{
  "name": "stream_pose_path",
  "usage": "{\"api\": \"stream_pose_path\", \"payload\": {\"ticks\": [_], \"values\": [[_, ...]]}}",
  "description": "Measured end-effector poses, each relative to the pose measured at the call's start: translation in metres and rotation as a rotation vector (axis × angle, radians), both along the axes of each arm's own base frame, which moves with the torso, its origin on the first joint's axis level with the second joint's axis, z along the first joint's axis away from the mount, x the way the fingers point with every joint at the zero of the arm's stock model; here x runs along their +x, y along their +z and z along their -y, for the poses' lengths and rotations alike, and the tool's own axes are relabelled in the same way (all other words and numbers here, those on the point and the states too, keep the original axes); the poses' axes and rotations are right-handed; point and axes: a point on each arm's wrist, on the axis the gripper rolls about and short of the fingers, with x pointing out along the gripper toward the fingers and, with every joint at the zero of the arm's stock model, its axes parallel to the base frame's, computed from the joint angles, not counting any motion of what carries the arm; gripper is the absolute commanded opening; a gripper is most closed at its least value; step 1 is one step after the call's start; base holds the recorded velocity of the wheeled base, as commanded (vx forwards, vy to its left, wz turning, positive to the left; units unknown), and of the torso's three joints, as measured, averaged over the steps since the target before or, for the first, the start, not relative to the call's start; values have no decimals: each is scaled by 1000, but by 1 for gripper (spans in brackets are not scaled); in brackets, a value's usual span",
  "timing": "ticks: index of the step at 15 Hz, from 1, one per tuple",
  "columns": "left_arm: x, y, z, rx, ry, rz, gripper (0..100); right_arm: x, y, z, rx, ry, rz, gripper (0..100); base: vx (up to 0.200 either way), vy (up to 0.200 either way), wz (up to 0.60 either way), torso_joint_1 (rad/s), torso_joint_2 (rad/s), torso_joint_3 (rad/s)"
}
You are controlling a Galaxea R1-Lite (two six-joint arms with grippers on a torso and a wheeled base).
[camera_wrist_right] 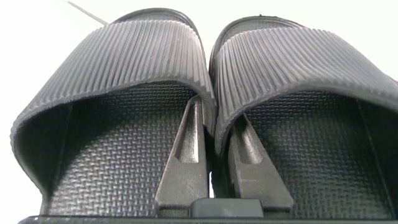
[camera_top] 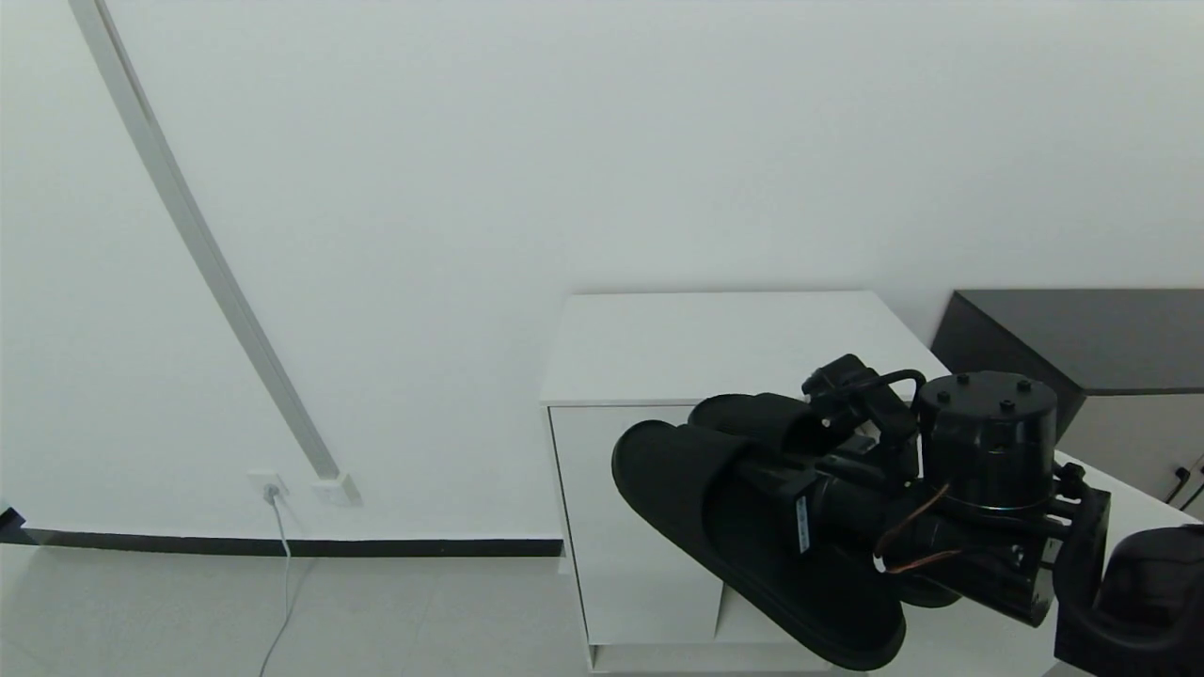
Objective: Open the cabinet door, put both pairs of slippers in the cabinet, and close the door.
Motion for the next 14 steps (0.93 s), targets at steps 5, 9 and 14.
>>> {"api": "stream_pose_path", "payload": {"ticks": [5, 9, 14], "values": [[0, 0, 0, 3, -2, 0, 0, 0, 0, 0, 1, 3, -1, 0, 0, 0, 0, 0, 0, 0], [0, 0, 0, 4, -2, -1, 0, 0, 0, 0, 3, 4, 0, 0, 0, -50, 0, 1, 1, 1], [0, 0, 0, 10, -2, 0, 0, 1, 1, -1, 12, 4, 9, 0, 0, -200, 0, 4, 3, 0]]}}
